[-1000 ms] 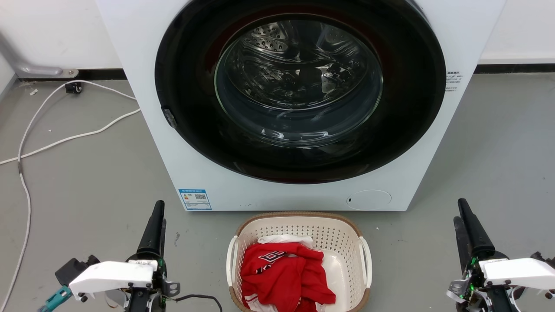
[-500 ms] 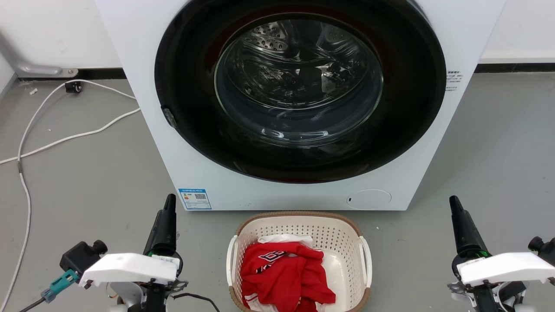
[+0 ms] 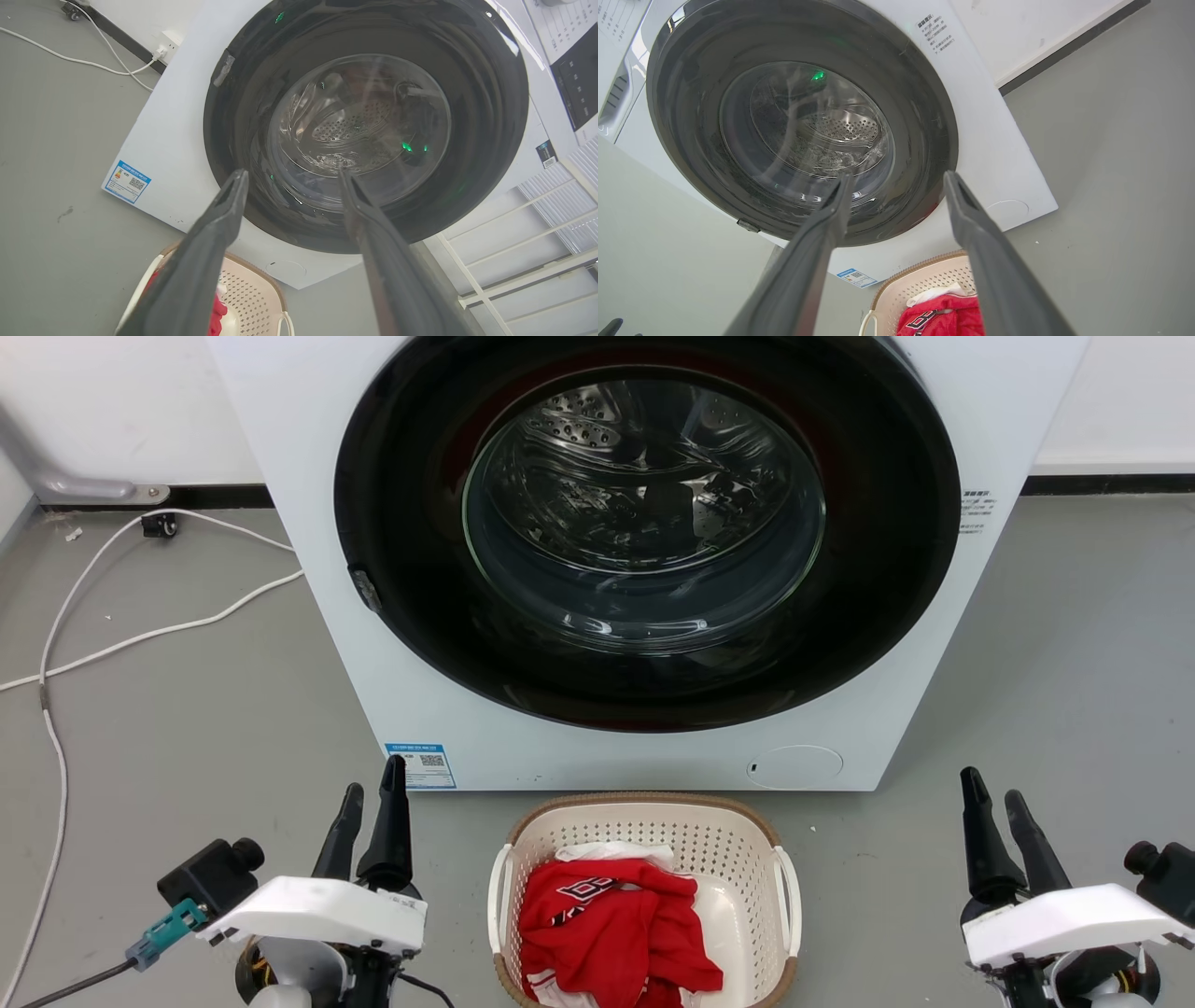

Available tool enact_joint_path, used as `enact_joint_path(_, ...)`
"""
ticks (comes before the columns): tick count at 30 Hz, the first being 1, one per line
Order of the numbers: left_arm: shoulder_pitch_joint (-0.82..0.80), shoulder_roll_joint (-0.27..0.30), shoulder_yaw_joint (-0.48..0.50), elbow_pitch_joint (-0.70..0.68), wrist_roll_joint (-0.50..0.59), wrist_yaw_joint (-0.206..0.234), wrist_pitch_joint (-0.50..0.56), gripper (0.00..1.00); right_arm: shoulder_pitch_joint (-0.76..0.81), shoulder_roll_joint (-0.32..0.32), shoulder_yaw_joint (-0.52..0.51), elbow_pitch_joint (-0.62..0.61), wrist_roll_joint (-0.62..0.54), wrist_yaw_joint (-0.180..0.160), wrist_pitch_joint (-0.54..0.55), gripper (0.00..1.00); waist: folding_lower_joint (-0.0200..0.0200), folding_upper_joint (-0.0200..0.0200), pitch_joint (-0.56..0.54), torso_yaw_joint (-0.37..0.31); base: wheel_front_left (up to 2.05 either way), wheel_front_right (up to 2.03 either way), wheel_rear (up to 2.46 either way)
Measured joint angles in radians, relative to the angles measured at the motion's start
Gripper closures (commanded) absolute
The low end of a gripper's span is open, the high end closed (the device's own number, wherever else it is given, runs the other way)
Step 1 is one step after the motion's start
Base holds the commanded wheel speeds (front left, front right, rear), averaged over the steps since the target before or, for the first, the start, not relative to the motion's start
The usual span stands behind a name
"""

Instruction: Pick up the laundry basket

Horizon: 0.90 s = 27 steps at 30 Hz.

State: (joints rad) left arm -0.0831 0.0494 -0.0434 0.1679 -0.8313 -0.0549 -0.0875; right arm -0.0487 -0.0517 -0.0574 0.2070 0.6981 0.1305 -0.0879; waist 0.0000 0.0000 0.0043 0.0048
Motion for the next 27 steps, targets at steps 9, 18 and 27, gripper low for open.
enact_joint_path(9, -0.005, 0.000, -0.020, 0.004, 0.135, 0.024, -0.027, 0.00, 0.001, 0.000, 0.003, 0.018, -0.130, 0.000, -0.026, 0.00, 0.0000, 0.0000, -0.001, 0.001, 0.00, 0.00, 0.00)
enact_joint_path(18, -0.006, 0.000, -0.042, 0.004, 0.239, 0.041, -0.050, 0.00, 0.000, 0.001, 0.009, 0.031, -0.230, 0.000, -0.046, 0.00, 0.0000, 0.0000, 0.001, 0.003, 0.00, 0.00, 0.00)
enact_joint_path(27, -0.010, 0.000, -0.056, 0.014, 0.351, 0.056, -0.075, 0.00, 0.000, 0.001, 0.012, 0.034, -0.344, 0.000, -0.061, 0.00, 0.0000, 0.0000, 0.004, 0.001, 0.00, 0.00, 0.00)
